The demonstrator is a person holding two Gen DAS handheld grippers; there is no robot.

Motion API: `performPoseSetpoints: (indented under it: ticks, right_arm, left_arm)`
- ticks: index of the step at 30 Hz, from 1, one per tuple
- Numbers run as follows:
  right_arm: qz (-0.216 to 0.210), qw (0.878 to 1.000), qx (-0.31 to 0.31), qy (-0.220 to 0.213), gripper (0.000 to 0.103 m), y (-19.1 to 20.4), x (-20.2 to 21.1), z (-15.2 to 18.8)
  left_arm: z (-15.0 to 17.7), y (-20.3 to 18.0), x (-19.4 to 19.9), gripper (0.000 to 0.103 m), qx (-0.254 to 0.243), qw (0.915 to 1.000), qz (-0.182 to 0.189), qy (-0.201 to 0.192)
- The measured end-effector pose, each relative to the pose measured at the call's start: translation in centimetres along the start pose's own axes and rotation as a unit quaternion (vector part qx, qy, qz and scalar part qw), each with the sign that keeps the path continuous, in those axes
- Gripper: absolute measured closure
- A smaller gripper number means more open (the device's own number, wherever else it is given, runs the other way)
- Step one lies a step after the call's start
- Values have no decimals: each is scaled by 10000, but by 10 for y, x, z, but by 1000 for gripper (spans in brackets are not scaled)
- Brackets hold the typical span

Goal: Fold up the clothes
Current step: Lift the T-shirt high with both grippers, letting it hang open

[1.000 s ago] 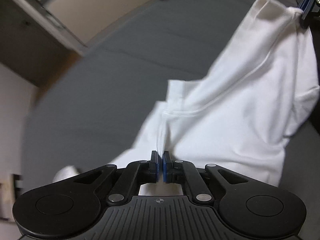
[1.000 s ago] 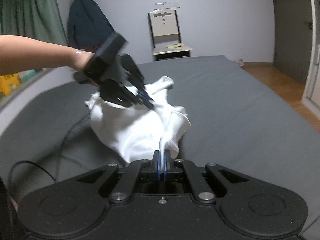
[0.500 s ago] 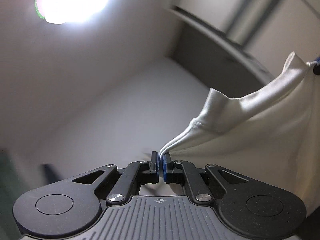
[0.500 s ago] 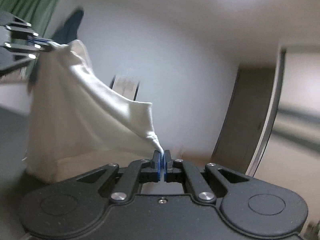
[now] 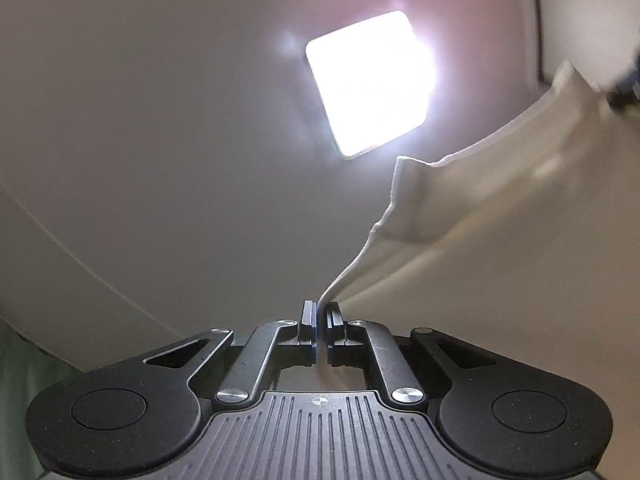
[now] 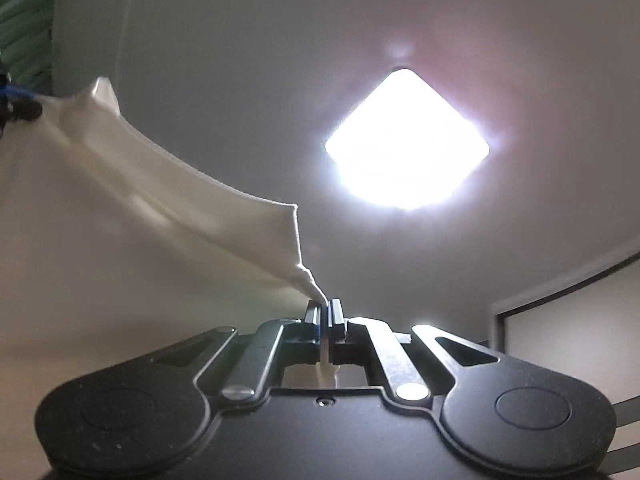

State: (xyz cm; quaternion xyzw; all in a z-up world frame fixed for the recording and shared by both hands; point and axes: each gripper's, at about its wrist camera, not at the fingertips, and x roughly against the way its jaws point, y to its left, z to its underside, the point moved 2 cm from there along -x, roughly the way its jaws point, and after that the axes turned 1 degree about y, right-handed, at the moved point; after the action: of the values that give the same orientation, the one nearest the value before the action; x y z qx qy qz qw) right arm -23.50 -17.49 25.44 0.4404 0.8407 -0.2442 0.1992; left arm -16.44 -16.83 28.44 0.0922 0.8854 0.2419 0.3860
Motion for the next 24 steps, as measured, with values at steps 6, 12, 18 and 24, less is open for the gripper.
performPoseSetpoints:
  ticks: [6, 12, 18, 24]
  right_arm:
    - [-78, 9991, 395, 132, 99, 48, -22, 6]
    - [174, 9985, 449, 262, 99, 49, -51, -5]
    - [-200, 9974, 463, -523, 99, 61, 8, -27]
    - [195, 9989, 392, -176, 99, 37, 4, -8]
  left_arm:
    - [36, 11, -8, 99, -21, 9990, 31, 454]
    - [35, 6, -7, 99, -465, 9988, 11, 130]
    - [55, 37, -29, 99, 75, 9965, -589, 584]
    - [24, 11, -1, 99, -167, 9990, -415, -24]
